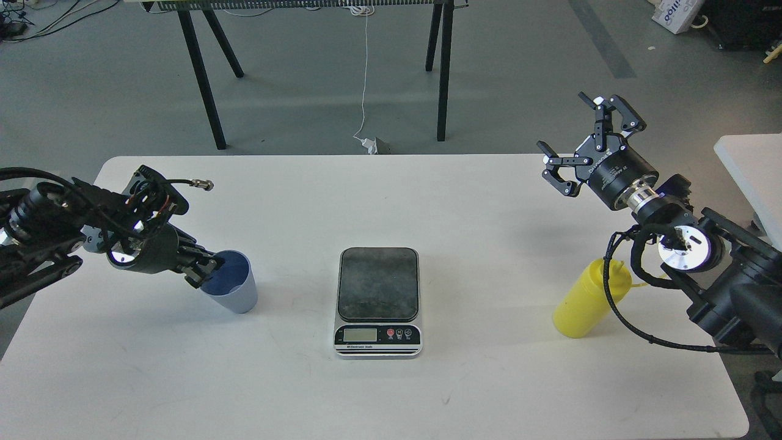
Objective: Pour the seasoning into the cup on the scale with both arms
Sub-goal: 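Lift the blue cup with the left gripper and carry it over the scale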
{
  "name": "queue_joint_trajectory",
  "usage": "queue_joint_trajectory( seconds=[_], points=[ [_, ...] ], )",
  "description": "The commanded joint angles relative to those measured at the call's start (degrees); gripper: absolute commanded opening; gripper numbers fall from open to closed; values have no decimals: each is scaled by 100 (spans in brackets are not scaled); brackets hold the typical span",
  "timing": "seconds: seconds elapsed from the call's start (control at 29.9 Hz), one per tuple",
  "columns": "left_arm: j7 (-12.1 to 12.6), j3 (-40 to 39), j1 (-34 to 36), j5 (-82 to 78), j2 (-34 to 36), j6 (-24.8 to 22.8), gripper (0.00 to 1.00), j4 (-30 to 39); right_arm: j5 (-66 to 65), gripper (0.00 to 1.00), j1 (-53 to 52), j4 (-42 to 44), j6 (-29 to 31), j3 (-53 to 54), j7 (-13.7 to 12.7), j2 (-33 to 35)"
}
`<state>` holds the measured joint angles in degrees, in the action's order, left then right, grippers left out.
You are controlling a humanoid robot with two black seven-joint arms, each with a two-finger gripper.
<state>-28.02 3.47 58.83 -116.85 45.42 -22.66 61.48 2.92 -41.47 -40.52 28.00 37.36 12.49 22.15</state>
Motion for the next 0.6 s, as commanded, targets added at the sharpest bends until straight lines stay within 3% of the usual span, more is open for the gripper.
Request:
queue_joint_trajectory(
  seconds=[0.0, 0.33, 0.57],
  points=[
    [2, -4, 5, 4, 98, -1, 0, 22, 7, 99, 8, 1, 0, 0, -1, 0],
    [2, -57, 602, 531, 345, -98, 0, 197, -2, 99, 8, 1, 0, 0, -1, -9],
    [2, -75, 1411, 1067, 73, -534, 0, 593, -2, 99, 8, 9, 0, 0, -1, -9]
  ],
)
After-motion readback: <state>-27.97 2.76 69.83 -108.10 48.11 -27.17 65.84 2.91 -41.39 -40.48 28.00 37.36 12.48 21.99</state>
